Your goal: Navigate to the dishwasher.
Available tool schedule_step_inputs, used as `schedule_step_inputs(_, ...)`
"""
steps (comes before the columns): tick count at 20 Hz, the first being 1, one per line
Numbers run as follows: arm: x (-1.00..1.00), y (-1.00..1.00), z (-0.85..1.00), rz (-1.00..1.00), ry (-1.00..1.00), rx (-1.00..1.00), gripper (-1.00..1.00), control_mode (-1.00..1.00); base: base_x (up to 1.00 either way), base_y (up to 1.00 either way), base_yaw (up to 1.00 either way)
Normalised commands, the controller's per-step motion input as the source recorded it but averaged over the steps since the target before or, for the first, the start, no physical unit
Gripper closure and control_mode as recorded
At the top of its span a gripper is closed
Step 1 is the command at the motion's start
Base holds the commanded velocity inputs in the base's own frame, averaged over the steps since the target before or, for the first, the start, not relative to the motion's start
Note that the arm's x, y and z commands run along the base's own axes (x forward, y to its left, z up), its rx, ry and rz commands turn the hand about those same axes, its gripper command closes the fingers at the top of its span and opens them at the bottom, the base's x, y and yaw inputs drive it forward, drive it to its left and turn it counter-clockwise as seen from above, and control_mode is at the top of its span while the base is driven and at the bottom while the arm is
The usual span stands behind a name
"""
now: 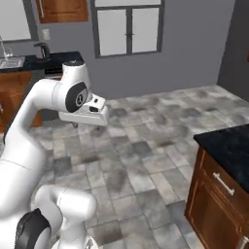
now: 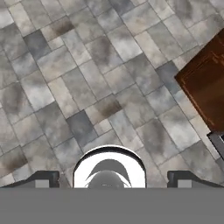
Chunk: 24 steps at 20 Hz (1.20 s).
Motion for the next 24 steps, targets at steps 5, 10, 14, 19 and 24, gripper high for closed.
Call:
schedule_step_inputs(5,0.00,0.00,0.00,0.00,0.00,0.00,-1.00,1.00,0.00,0.20,1.00)
schedule_step_inputs(10,0.00,0.00,0.00,0.00,0.00,0.00,-1.00,1.00,0.00,0.02,1.00)
schedule_step_inputs(14,0.00,0.00,0.00,0.00,0.00,0.00,-1.00,1.00,0.51,-0.12,0.77)
schedule_step_inputs(19,0.00,0.00,0.00,0.00,0.00,0.00,-1.00,1.00,1.00,-0.45,0.13)
schedule_step_inputs(24,0.00,0.00,0.00,0.00,0.00,0.00,-1.00,1.00,1.00,-0.34,-0.06)
